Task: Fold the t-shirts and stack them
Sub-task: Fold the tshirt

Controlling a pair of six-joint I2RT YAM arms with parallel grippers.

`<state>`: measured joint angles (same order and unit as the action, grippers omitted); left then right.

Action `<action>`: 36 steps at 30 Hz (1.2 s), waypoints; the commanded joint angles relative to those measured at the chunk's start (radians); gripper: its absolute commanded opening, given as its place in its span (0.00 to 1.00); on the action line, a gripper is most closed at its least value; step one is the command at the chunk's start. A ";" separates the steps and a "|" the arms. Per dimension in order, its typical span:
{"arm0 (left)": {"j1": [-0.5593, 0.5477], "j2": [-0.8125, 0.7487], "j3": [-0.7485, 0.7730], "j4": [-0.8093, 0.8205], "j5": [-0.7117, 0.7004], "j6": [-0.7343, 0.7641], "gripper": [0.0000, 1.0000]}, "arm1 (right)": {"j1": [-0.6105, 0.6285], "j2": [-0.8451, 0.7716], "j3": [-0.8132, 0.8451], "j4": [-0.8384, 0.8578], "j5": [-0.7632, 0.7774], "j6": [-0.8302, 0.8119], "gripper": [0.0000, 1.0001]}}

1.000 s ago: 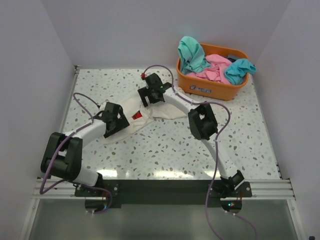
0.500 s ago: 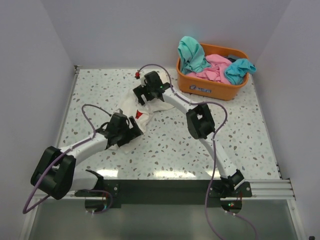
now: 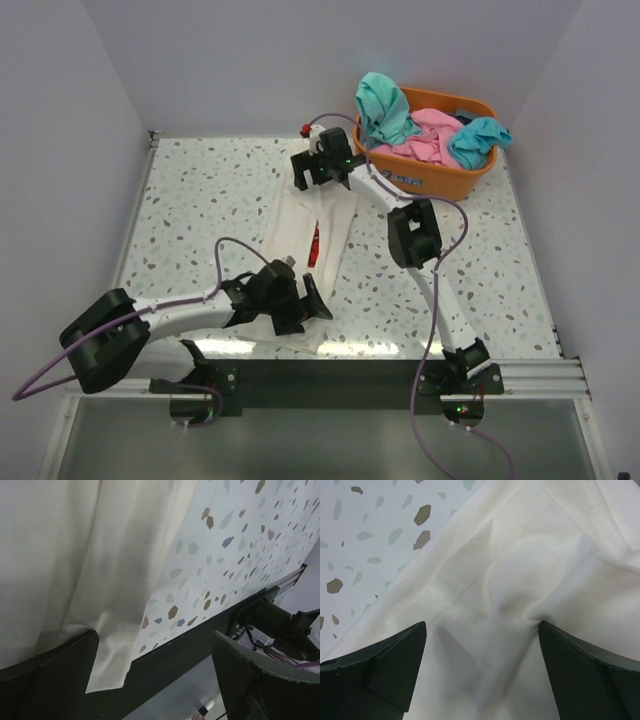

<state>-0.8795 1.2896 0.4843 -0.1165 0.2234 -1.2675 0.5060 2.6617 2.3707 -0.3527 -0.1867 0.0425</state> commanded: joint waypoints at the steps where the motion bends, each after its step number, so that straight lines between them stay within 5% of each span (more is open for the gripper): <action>1: -0.093 0.092 -0.009 -0.221 0.021 -0.032 1.00 | 0.000 0.035 0.021 0.026 -0.057 0.013 0.99; 13: -0.142 0.123 0.353 -0.403 -0.154 0.066 1.00 | 0.065 -0.107 0.056 -0.100 -0.077 -0.038 0.99; 21: -0.122 -0.058 0.416 -0.641 -0.444 0.066 1.00 | 0.147 -0.348 -0.152 -0.120 0.355 0.063 0.99; 26: 0.166 -0.229 0.269 -0.652 -0.441 0.170 1.00 | 0.158 -0.456 -0.384 -0.300 0.554 0.331 0.99; 29: 0.299 -0.317 0.174 -0.632 -0.464 0.236 1.00 | 0.167 -0.488 -0.523 -0.252 0.557 0.391 0.99; 36: 0.458 -0.256 0.099 -0.505 -0.339 0.352 1.00 | 0.167 -0.324 -0.417 -0.296 0.552 0.381 0.99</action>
<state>-0.4572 0.9913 0.6018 -0.6922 -0.1692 -1.0092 0.6708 2.2787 1.8820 -0.6052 0.3313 0.4015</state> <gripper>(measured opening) 0.997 0.986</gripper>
